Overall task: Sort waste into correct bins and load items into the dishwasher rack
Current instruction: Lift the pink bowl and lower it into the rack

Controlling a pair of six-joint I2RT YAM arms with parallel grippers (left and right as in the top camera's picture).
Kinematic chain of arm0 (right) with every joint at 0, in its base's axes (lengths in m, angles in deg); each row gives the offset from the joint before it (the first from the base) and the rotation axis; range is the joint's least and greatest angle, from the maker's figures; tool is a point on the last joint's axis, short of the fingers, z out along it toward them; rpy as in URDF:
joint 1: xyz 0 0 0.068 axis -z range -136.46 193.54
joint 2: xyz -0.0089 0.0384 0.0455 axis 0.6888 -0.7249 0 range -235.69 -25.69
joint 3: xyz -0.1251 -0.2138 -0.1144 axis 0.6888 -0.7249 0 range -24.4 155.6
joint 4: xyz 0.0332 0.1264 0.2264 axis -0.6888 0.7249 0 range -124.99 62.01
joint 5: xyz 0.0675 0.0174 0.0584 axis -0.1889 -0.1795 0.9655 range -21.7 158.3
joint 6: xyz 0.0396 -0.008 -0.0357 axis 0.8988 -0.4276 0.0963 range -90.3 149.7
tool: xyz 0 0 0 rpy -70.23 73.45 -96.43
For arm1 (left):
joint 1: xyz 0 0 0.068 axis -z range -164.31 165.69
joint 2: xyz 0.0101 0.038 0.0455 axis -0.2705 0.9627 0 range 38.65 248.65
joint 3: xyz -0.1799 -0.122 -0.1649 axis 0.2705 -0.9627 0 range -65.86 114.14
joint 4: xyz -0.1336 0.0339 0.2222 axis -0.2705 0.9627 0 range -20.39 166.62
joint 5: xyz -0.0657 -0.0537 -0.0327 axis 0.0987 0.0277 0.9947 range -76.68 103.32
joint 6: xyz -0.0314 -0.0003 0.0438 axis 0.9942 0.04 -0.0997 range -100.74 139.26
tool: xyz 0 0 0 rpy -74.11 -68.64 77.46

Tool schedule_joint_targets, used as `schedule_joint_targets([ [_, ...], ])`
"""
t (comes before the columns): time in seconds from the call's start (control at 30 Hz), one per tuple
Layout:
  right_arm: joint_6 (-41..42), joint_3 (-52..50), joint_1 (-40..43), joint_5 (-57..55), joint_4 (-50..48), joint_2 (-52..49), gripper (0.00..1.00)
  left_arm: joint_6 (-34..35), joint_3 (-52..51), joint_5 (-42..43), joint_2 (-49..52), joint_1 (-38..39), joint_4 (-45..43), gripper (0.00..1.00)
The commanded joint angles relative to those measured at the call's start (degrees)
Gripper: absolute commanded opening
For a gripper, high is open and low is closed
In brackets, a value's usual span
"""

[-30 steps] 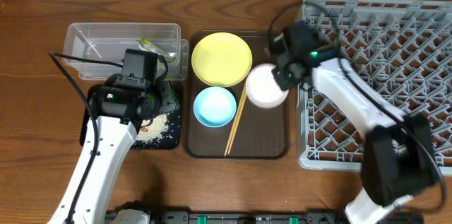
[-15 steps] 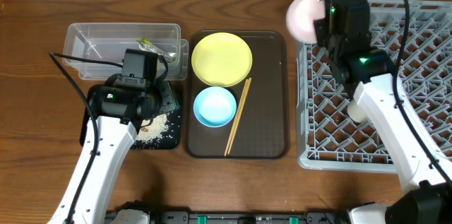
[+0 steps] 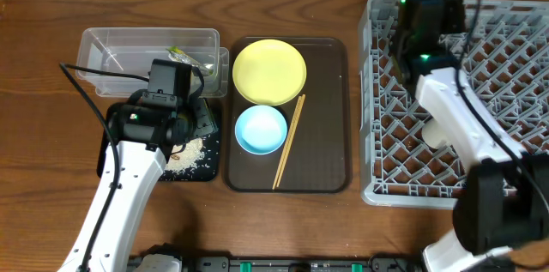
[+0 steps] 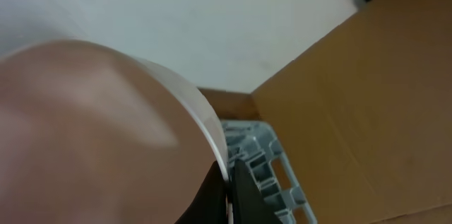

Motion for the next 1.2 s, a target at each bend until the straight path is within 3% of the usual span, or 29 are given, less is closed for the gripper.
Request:
schedule_joint_targets([
  [0.0, -1.99, 0.35, 0.31, -2.91, -0.46, -3.04, 0.01, 0.55, 0.31, -0.5, 0.28, -0.26, -0.02, 0.61],
  [0.27, -2.03, 0.35, 0.2, -2.95, -4.09, -7.28, 0.01, 0.55, 0.31, -0.5, 0.28, -0.26, -0.02, 0.61],
  [0.87, -1.73, 0.35, -3.67, -3.41, -1.57, -11.1, 0.01, 0.55, 0.31, -0.48, 0.28, -0.26, -0.02, 0.61],
  [1.17, 8.59, 0.35, -6.88, -3.5, 5.95, -10.69, 0.01, 0.55, 0.31, -0.48, 0.28, -0.26, 0.02, 0.61],
])
